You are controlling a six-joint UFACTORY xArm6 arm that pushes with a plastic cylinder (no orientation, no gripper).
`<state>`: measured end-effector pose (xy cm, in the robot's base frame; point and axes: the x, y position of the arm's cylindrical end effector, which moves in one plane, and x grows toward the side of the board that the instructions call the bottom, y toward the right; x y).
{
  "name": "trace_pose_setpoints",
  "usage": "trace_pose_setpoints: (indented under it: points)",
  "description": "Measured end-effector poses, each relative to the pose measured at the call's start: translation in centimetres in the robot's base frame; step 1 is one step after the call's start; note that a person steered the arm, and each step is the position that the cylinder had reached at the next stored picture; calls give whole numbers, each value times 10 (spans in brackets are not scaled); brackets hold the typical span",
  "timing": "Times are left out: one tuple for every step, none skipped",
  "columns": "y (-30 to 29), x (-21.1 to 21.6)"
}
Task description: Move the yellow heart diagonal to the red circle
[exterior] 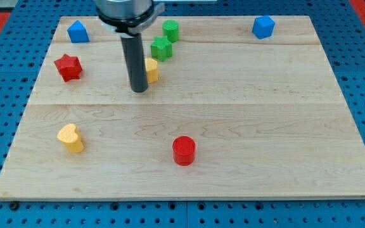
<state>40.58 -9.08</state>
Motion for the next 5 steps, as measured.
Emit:
trace_pose_setpoints:
  points:
    - [-5, -23]
    - [23, -37]
    - [-22, 6]
    - [-48, -19]
    - [-55, 44]
